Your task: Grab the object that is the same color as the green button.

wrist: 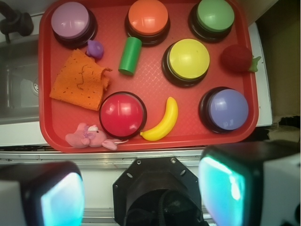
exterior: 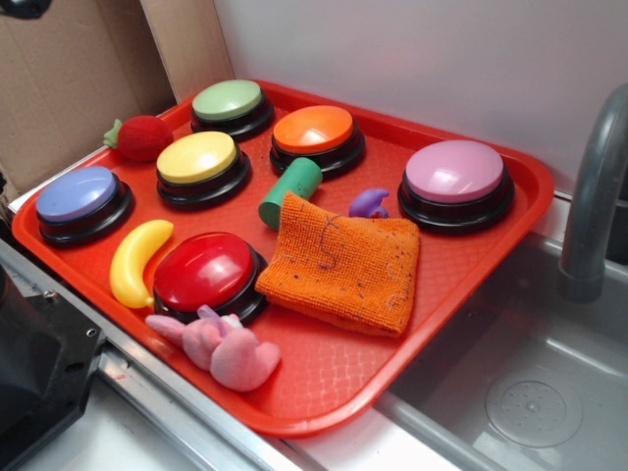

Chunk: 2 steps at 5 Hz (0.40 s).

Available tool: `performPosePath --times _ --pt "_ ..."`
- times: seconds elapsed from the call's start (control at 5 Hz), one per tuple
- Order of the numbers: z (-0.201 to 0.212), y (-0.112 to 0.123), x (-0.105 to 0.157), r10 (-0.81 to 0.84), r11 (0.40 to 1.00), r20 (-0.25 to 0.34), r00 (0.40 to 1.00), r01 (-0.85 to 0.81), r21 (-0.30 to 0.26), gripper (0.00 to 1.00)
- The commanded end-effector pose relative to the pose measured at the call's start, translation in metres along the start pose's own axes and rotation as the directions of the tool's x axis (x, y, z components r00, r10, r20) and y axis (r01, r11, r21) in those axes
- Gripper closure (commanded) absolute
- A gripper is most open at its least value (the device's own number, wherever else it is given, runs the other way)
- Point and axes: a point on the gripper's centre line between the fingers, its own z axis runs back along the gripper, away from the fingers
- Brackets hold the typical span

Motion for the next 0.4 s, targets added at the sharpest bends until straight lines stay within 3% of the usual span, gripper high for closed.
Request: performPosePath --times 0.0,0.2 --pt "0.000 0.000 0.000 0.000 1.000 0.000 1.000 0.000 0.000 0.00" --pt "-0.018 -0.006 0.017 0.053 0.999 0.037 0.998 -0.053 0.008 0.00"
